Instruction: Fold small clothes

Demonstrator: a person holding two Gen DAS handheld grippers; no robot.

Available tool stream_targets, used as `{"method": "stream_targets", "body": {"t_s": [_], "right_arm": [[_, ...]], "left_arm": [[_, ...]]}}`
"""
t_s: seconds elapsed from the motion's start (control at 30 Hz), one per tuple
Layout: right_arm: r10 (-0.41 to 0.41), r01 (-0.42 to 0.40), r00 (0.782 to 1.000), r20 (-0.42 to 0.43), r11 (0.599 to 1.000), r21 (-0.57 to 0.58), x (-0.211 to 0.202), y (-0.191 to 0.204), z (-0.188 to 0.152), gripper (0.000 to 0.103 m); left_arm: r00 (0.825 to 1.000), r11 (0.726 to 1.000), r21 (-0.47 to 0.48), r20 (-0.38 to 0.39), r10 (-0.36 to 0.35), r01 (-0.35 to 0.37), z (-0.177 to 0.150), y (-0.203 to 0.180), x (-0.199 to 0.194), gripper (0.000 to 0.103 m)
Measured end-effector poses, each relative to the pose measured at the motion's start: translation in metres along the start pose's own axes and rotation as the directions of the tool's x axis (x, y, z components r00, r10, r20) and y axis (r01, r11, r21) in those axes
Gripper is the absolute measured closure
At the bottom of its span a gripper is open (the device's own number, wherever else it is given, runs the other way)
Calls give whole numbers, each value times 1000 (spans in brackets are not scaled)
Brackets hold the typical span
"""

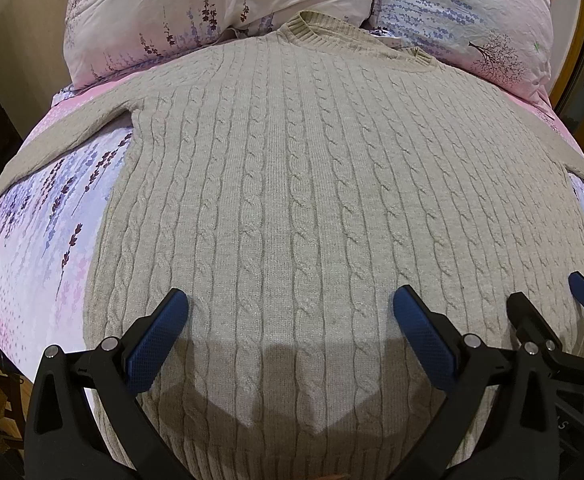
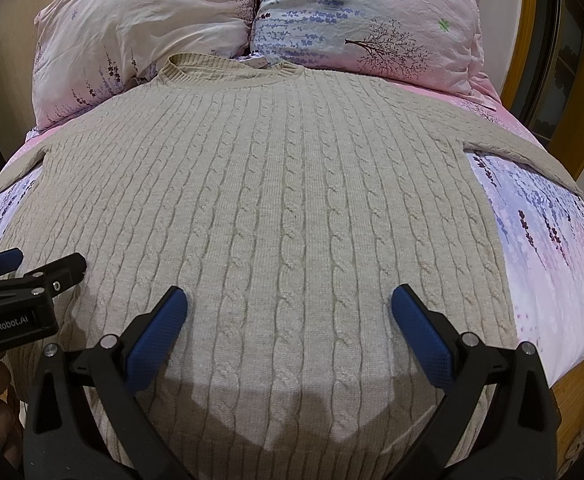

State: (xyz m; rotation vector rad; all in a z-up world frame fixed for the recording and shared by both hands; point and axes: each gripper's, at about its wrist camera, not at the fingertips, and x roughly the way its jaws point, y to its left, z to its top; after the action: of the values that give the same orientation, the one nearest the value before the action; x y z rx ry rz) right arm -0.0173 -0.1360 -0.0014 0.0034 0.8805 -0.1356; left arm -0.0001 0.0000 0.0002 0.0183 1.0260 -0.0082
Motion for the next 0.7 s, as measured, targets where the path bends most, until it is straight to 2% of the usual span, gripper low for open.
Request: {"method": "stream_targets", "body": {"t_s": [0.7], "right_arm": [[0,0,1000,-2,1000,0,1,0,1,2]], "left_arm": [[1000,1000,0,0,0,0,0,0,0,1]]}}
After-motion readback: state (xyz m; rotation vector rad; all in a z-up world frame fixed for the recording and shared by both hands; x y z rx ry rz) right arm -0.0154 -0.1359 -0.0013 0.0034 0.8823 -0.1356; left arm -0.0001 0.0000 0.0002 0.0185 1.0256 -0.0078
